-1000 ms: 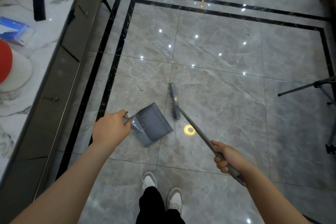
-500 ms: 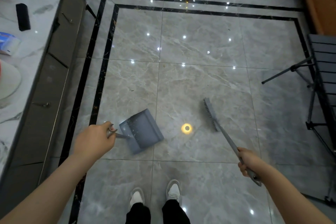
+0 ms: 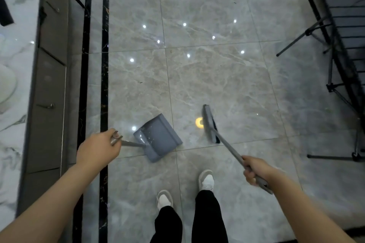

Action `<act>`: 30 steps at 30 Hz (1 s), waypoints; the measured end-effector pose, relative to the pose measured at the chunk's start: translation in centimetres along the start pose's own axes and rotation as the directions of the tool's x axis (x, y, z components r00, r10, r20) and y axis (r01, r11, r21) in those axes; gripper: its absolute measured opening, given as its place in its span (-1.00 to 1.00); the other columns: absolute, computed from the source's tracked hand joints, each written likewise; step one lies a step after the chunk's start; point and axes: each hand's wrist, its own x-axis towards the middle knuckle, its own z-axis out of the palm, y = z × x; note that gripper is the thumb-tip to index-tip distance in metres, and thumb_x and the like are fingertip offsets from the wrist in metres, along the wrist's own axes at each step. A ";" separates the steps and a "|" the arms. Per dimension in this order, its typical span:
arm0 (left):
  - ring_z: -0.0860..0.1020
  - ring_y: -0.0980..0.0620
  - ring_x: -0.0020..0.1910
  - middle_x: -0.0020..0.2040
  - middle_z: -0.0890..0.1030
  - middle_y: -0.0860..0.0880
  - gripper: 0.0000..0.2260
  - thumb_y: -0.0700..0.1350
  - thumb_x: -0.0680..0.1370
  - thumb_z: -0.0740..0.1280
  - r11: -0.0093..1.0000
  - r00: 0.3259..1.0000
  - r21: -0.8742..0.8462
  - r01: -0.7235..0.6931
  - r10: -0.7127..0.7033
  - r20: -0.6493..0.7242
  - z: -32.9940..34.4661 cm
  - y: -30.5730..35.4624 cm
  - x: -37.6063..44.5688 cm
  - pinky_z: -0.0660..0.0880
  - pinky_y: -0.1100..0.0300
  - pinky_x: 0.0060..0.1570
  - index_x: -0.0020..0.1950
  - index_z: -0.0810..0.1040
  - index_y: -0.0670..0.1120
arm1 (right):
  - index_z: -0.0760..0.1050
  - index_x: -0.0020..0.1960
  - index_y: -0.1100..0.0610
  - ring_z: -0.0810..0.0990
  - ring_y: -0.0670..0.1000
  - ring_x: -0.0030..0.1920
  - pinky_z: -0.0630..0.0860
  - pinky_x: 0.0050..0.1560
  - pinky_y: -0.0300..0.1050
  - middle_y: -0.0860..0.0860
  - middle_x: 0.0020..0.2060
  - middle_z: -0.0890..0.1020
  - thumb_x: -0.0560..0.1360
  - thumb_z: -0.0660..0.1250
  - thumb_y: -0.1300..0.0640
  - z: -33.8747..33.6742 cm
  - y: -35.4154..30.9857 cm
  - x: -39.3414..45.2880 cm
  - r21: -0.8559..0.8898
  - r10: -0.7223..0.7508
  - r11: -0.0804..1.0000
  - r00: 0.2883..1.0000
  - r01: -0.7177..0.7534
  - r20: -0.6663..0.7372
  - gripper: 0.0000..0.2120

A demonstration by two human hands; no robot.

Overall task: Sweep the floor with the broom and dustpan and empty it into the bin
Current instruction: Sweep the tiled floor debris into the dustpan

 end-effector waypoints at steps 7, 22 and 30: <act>0.50 -0.11 -0.26 -0.16 0.63 -0.13 -0.77 -0.01 0.55 0.19 0.997 0.999 0.072 -0.025 0.027 -0.039 0.7 0.9 0.5 0.34 0.18 -0.36 0.10 0.53 -0.05 | 0.43 0.09 0.03 0.18 -0.15 -0.70 0.16 -0.69 -0.41 0.01 -0.52 0.27 0.63 -0.04 0.25 8.1 1.7 -1.2 -0.142 -0.002 0.989 0.973 0.035 0.231 -0.71; 0.57 -0.11 -0.24 -0.18 0.63 -0.10 -0.79 -0.01 0.53 0.22 0.999 0.999 0.023 -0.043 0.043 -0.028 0.8 0.3 0.4 0.40 0.18 -0.39 0.09 0.53 -0.04 | 0.24 0.46 0.03 0.19 -0.16 -0.71 0.18 -0.72 -0.39 -0.03 -0.63 0.32 0.64 -0.02 0.21 10.6 -1.8 -0.7 -0.211 0.023 0.977 0.971 0.029 0.239 -0.60; 0.55 -0.11 -0.24 -0.18 0.63 -0.11 -0.77 0.01 0.55 0.20 0.999 0.999 -0.015 0.050 -0.050 -0.014 -1.2 -0.3 0.4 0.33 0.18 -0.36 0.10 0.54 -0.04 | 0.31 0.31 0.00 0.21 -0.18 -0.70 0.19 -0.73 -0.38 -0.04 -0.61 0.30 0.63 0.04 0.17 9.9 -8.1 -2.6 -0.193 -0.014 0.979 0.971 0.062 0.238 -0.72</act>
